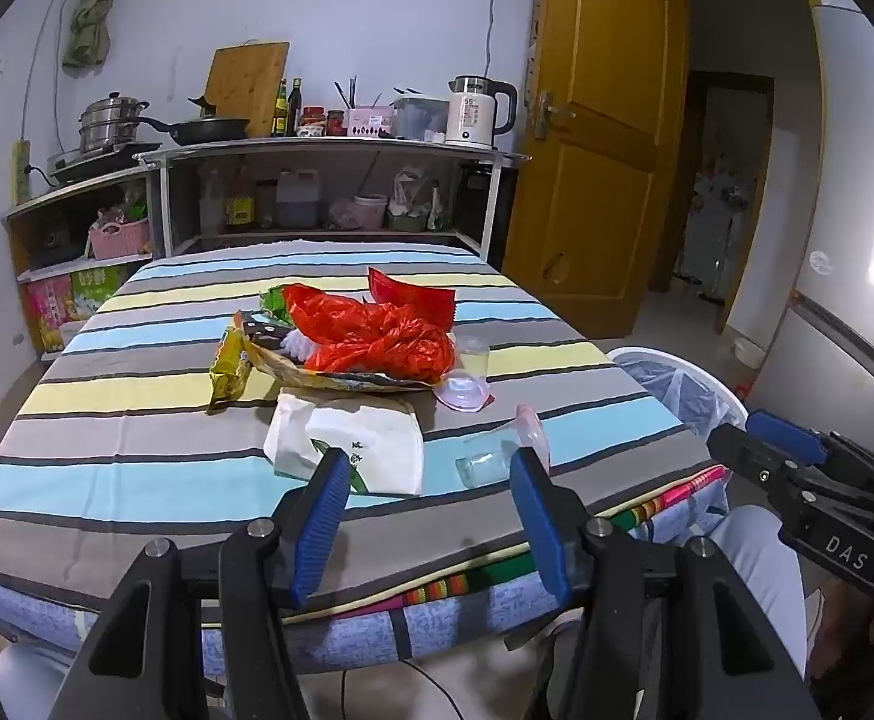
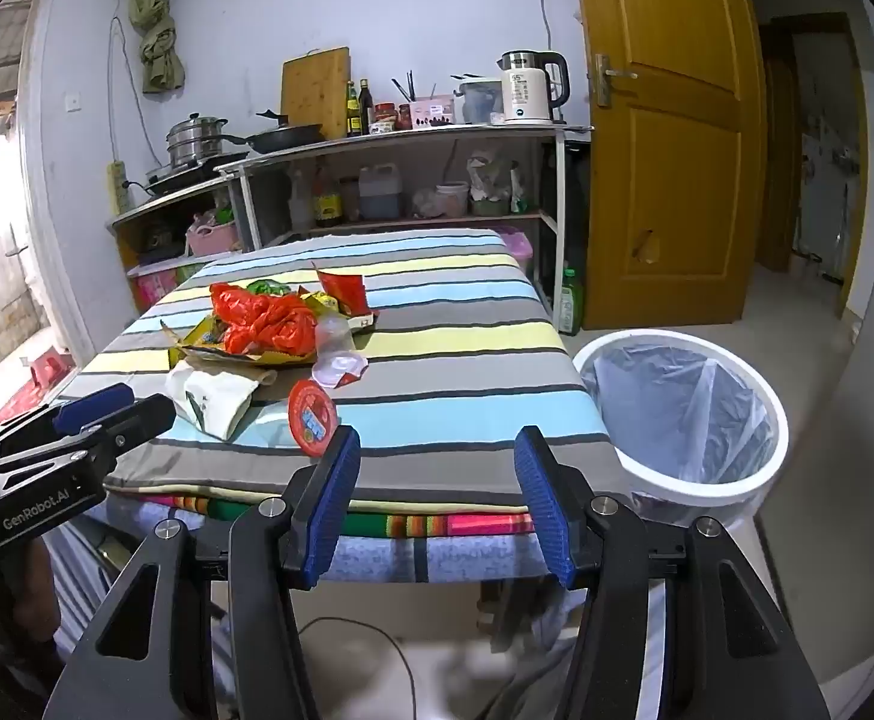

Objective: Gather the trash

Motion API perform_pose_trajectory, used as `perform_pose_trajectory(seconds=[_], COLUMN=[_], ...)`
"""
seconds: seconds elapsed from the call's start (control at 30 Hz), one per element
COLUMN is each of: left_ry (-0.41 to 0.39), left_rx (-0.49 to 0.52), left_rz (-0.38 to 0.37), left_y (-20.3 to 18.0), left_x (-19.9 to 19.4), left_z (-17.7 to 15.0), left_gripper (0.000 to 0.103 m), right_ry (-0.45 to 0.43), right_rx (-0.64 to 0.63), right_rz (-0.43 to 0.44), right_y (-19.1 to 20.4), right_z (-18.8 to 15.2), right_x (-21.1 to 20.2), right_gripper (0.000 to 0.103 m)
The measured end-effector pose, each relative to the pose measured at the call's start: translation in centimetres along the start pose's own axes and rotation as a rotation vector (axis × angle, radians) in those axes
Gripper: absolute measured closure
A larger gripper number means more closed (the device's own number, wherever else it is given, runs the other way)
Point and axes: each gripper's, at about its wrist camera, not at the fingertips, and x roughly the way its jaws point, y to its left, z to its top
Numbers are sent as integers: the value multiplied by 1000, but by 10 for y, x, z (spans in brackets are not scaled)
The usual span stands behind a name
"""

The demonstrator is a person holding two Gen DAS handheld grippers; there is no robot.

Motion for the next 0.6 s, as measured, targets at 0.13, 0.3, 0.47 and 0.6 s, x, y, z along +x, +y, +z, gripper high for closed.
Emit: perform_pose_trajectory(seconds=[0.13, 0.3, 0.47, 0.6], left_ry=[-15, -32, -25, -18], left_rx=[0, -2, 0, -2], left_rz=[3, -8, -6, -13], left_y=[-1, 1, 0, -1], left_x=[-4, -9, -10, -8], left_z=[4, 2, 3, 3], left_gripper=[48, 48, 48, 48], right_ry=[7, 6, 1, -1], right_rx=[-2, -4, 0, -1], right_rz=[0, 2, 1, 1], right_y=[0, 1, 0, 0], right_z=[0, 1, 2, 2], right_x=[-1, 0, -2, -1], right_gripper=[48, 48, 48, 48])
